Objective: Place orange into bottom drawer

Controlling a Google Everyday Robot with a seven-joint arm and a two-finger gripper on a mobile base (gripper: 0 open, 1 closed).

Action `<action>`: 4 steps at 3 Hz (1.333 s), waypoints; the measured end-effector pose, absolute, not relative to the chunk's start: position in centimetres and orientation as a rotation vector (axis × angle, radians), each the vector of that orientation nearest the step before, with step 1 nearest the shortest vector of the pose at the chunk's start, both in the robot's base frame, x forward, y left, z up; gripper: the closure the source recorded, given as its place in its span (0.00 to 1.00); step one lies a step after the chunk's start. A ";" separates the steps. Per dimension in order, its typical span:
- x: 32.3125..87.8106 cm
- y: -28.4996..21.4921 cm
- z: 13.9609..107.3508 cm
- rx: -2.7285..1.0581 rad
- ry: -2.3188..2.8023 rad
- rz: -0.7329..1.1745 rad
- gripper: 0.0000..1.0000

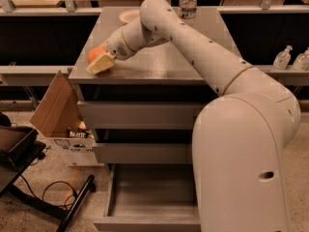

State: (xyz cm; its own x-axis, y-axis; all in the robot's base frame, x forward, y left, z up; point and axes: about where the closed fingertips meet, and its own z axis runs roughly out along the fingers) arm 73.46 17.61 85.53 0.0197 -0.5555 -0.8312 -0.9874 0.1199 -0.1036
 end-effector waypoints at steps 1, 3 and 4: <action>73.8 18.2 84.4 -1.540 1.650 0.717 0.72; 73.8 18.2 84.6 -1.540 1.650 0.717 1.00; 73.8 18.2 84.6 -1.540 1.650 0.717 1.00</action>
Offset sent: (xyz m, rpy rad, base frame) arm 0.0003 0.0092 -0.0084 0.0290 0.0095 0.0157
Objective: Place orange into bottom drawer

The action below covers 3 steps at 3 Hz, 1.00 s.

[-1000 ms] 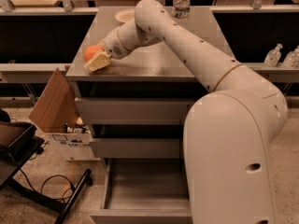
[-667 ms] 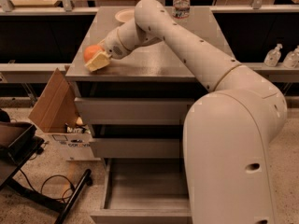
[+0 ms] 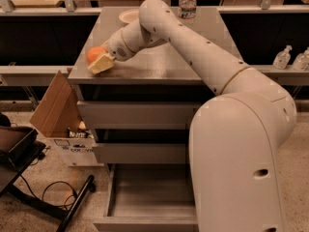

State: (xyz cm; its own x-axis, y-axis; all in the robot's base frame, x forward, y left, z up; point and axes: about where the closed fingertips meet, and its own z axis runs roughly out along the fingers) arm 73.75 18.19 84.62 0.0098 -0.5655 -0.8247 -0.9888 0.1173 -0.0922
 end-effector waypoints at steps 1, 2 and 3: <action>73.8 18.2 84.6 -1.540 1.650 0.717 1.00; 73.8 18.2 84.6 -1.540 1.650 0.717 1.00; 73.8 18.2 84.6 -1.540 1.650 0.717 1.00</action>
Offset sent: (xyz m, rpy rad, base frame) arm -0.1869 -0.2064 0.1375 0.0873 -0.2017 -0.1158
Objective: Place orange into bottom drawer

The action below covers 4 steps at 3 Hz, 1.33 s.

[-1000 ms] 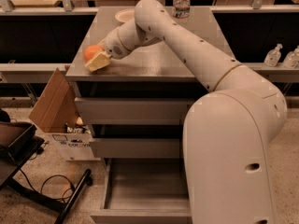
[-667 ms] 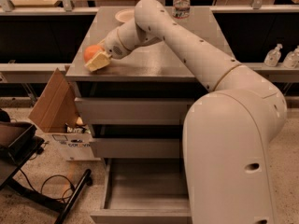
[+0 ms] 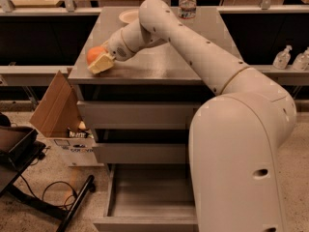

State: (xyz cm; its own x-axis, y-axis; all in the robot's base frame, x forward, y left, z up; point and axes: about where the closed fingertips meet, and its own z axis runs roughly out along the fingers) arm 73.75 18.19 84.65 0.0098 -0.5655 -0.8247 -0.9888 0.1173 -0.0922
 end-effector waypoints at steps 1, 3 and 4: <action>73.8 18.2 84.6 -1.540 1.650 0.717 1.00; 73.8 18.2 84.7 -1.540 1.650 0.717 1.00; 73.8 18.2 84.7 -1.540 1.650 0.717 1.00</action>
Offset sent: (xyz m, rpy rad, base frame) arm 0.0521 -0.0242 0.1131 -0.0651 -0.1216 -0.0517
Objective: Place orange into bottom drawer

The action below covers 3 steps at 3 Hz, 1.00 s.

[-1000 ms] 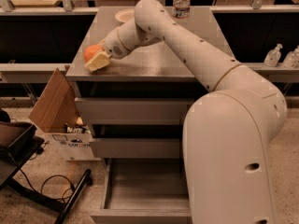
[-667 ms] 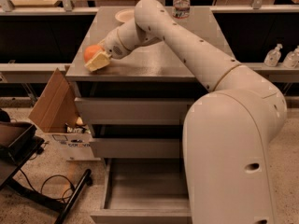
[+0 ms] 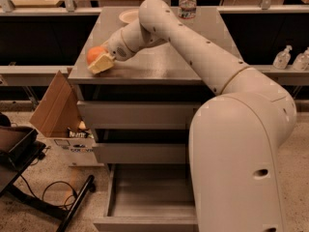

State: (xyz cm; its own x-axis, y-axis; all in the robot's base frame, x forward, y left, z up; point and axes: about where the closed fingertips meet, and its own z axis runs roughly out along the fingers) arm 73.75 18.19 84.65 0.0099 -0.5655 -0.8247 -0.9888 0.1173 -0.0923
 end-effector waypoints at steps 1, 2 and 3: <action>74.3 18.4 88.7 -1.572 1.637 0.621 1.00; 75.3 18.8 96.0 -1.636 1.612 0.433 1.00; 76.0 18.2 100.5 -1.633 1.580 0.337 1.00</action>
Offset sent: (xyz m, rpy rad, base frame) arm 0.0492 0.0032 0.2419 -0.2611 -0.3619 -0.0604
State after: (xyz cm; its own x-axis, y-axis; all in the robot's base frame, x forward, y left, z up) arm 75.97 18.19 100.50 0.1770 -0.7042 -0.6876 -0.9233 0.1231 -0.3638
